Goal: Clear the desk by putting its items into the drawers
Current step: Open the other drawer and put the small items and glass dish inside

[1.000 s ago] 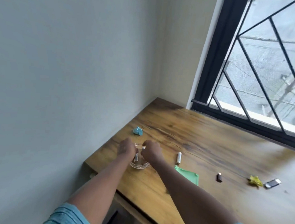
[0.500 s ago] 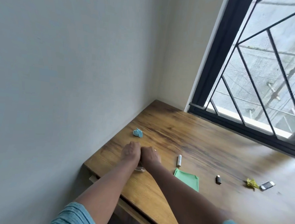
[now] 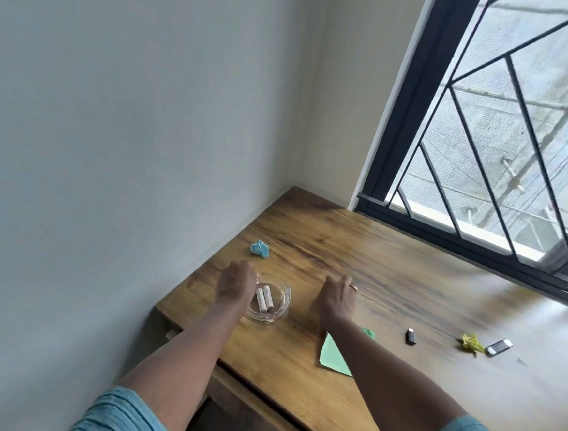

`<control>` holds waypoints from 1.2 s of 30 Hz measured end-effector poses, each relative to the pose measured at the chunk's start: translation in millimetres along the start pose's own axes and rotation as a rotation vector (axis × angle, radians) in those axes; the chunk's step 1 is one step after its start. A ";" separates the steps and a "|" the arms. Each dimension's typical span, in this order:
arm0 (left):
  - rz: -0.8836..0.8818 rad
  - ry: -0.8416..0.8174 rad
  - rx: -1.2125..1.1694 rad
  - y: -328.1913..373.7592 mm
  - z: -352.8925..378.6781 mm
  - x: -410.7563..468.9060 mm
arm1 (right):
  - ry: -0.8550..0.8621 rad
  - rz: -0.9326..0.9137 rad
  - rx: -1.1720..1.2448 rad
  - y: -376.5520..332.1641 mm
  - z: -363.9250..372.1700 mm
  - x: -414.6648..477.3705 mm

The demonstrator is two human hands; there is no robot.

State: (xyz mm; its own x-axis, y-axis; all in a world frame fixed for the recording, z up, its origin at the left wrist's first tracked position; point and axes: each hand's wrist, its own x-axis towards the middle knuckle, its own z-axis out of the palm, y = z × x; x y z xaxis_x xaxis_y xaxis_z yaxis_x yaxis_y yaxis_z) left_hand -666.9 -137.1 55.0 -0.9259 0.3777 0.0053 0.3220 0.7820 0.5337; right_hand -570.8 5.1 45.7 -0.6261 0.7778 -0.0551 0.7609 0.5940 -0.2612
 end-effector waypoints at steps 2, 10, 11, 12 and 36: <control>-0.015 0.030 -0.027 -2.6 1.4 0.3 | -0.009 0.047 -0.024 8.7 3.0 1.7; 0.019 0.096 -0.021 -9.4 1.5 -8.3 | -0.058 0.096 0.194 6.5 4.7 5.6; 0.007 0.096 -0.026 -10.3 1.1 -9.3 | -0.047 0.084 0.248 2.7 2.8 5.0; -0.001 0.091 -0.027 -11.6 1.5 -10.2 | -0.032 0.048 0.300 -2.6 1.0 4.2; -0.048 0.119 -0.078 -16.7 6.9 -31.5 | -0.121 -0.311 0.236 -68.4 19.4 -27.0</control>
State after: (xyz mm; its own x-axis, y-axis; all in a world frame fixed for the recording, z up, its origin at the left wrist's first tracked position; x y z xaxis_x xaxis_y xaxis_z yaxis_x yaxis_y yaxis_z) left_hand -641.7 -158.6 40.1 -0.9583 0.2755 0.0754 0.2643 0.7549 0.6002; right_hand -609.2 -60.5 46.4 -0.8462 0.5307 -0.0480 0.4813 0.7226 -0.4962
